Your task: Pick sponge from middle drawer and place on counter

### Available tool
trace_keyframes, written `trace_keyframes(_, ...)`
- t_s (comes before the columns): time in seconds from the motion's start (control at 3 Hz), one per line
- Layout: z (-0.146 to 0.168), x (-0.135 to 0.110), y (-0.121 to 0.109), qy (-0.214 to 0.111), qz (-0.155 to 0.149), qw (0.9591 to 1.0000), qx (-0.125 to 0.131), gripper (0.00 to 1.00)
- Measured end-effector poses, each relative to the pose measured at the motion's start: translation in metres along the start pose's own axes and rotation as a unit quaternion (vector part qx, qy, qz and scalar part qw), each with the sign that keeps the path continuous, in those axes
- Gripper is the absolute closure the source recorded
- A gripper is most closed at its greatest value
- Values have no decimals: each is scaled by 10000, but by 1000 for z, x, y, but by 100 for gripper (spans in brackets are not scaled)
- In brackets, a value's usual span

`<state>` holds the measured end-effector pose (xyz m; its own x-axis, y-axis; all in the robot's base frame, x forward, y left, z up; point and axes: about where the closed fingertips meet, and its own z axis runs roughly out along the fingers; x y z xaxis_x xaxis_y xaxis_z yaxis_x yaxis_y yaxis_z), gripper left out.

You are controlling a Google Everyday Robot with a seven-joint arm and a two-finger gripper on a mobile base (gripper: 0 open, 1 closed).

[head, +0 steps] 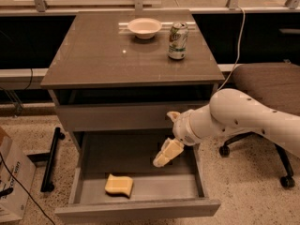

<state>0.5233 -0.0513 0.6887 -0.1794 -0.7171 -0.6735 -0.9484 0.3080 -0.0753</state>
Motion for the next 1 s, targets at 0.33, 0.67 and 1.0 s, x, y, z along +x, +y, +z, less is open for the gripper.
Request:
trace_keyframes(0.33, 20, 5, 1, -37, 164, 9998, -65, 0)
trace_keyframes(0.67, 65, 21, 4, -186, 553, 9981, -187, 0)
trace_keyframes(1.0, 134, 45, 7, -347, 971, 9940, -362, 0)
